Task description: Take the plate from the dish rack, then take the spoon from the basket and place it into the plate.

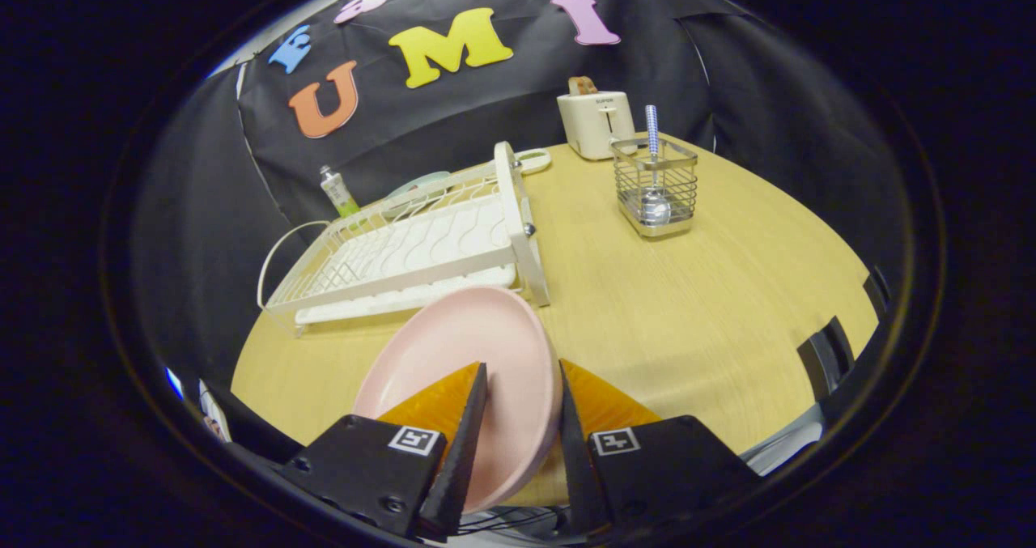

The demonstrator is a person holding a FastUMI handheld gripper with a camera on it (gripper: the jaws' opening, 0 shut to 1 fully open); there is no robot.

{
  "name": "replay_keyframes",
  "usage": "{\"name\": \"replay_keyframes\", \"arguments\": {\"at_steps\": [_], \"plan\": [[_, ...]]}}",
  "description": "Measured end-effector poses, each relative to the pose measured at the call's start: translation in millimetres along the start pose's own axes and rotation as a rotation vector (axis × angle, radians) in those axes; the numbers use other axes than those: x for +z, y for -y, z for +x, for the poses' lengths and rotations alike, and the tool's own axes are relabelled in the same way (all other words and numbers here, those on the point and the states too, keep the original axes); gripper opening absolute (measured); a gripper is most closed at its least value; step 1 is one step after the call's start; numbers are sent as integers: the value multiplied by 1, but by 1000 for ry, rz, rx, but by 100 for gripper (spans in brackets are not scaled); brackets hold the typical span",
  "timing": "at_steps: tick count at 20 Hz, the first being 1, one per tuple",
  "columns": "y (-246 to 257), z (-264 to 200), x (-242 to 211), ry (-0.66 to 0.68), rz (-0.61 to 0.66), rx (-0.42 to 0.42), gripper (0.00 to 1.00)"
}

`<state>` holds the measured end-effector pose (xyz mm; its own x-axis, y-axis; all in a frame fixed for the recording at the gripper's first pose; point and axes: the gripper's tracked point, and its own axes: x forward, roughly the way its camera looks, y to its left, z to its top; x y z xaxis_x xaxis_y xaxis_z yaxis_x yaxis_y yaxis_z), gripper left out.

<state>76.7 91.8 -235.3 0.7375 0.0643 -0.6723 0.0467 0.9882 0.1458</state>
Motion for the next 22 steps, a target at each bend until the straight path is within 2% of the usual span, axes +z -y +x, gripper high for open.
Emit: {"name": "replay_keyframes", "arguments": {"at_steps": [3, 6, 9, 14, 16, 22], "plan": [[10, -3, 17, 86, -36, -31, 51], [22, -7, 37, 169, -59, -46, 78], [44, -12, 71, 263, -81, -88, 95], [93, -12, 138, 392, -89, -176, 99], [111, -4, 162, 406, -106, -209, 100], [142, 44, 225, 385, -76, -177, 100]]}}
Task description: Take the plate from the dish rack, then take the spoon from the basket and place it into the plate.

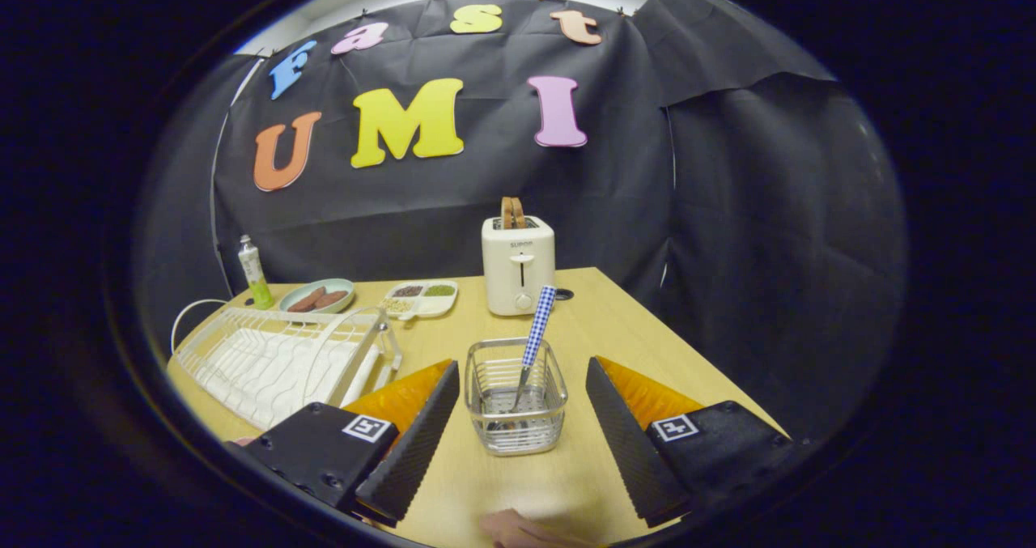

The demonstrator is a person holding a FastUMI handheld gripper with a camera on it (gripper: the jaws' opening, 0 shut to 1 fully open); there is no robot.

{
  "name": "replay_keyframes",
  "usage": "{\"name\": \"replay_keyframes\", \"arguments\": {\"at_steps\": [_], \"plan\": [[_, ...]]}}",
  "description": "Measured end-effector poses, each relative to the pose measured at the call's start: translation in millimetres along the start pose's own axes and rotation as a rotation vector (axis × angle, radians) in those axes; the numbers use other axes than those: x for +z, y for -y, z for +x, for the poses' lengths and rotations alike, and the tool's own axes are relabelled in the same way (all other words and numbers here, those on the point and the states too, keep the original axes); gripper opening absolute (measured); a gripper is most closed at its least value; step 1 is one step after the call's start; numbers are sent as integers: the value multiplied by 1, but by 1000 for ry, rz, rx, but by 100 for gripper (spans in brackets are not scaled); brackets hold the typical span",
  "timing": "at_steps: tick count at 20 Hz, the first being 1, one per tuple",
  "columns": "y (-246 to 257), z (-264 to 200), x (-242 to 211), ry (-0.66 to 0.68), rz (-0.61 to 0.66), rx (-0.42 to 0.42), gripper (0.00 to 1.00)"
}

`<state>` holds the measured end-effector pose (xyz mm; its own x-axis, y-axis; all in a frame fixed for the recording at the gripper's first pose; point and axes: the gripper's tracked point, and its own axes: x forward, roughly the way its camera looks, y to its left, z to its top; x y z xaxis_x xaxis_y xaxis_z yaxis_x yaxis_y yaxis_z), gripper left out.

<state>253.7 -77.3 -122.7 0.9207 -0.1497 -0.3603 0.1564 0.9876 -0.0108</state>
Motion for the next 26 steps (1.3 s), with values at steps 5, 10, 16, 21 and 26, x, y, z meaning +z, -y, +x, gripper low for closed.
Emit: {"name": "replay_keyframes", "arguments": {"at_steps": [5, 10, 16, 21, 26], "plan": [[14, 57, 30, -30, 25, 22, 100], [10, 97, 34, -97, 92, 55, 89], [-7, 98, 38, -87, 135, 142, 20], [-5, 62, 86, 72, 35, 90, 18], [-25, 2, 132, 207, -35, 108, 18]]}}
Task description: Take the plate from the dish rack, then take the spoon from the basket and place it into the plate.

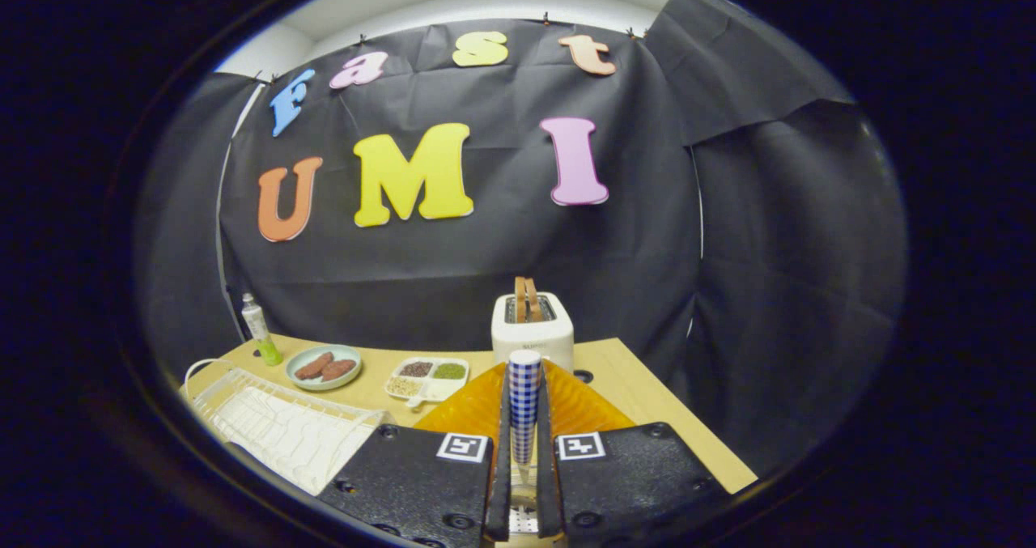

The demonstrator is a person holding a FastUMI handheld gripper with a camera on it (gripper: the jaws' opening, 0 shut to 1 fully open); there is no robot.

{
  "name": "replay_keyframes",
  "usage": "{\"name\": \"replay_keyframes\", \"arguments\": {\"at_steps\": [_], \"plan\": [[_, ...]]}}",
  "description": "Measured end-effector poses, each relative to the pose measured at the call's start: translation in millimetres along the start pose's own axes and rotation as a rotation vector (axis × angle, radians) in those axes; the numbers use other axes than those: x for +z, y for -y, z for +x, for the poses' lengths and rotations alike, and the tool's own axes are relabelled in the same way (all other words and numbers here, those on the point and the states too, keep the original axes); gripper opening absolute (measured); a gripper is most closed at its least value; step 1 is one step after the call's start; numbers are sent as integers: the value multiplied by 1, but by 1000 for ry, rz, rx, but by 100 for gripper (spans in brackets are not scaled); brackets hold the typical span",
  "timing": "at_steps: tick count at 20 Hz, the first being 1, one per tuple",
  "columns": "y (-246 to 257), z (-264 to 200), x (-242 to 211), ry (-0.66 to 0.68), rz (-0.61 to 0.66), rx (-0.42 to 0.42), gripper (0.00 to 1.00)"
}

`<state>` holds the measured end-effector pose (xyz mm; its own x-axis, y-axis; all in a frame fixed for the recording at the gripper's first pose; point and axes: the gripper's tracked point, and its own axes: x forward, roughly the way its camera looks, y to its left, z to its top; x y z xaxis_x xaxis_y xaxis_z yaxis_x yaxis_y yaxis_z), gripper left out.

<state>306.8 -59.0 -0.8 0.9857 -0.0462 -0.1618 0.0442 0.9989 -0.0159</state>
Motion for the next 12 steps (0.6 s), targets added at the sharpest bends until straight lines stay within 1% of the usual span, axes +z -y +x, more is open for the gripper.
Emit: {"name": "replay_keyframes", "arguments": {"at_steps": [3, 7, 9, 12], "plan": [[-23, -40, 30, 62, 4, 46, 18], [-58, -99, 52, 112, 13, 108, 18], [-73, -127, 59, 129, 9, 120, 18], [-100, -161, 43, 116, -14, 134, 18]]}}
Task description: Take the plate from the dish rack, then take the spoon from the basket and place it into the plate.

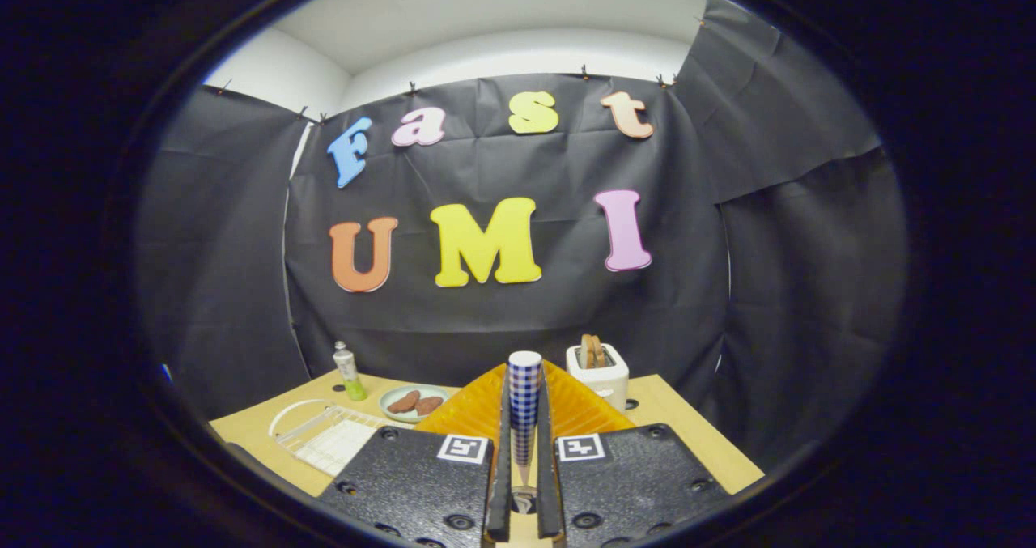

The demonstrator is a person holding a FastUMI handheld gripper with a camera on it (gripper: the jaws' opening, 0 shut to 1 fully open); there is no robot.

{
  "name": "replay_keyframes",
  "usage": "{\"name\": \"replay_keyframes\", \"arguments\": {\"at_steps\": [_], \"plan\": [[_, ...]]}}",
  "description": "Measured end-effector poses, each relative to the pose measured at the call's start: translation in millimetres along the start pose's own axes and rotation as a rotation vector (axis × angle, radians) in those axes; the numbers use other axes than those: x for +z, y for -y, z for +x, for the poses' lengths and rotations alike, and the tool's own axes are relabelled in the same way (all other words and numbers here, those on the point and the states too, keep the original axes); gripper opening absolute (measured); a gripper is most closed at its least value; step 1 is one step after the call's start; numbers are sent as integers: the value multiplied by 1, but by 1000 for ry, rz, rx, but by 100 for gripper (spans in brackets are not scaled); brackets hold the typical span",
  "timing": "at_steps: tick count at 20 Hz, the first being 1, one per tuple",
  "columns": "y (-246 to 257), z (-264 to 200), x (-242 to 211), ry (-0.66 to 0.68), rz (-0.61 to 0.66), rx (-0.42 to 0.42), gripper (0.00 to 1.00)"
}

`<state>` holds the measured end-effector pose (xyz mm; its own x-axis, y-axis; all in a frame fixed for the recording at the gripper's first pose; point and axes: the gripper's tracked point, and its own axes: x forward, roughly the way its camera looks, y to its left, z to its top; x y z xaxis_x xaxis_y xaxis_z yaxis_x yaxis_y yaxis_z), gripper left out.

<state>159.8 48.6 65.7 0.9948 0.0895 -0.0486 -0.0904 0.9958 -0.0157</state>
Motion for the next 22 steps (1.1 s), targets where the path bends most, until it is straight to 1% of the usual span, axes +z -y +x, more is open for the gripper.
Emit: {"name": "replay_keyframes", "arguments": {"at_steps": [2, 5, 9, 12, 15, 18, 22], "plan": [[-24, -18, -10, -5, 19, 16, 18], [-54, -39, -38, -2, 29, 34, 18], [-97, -58, -87, 18, -3, 42, 18], [-129, -70, -126, 31, 9, 48, 18], [-150, -71, -157, 49, 25, 42, 18], [-170, -69, -187, 37, 26, 46, 18], [-174, -62, -213, -5, 14, 22, 19]]}}
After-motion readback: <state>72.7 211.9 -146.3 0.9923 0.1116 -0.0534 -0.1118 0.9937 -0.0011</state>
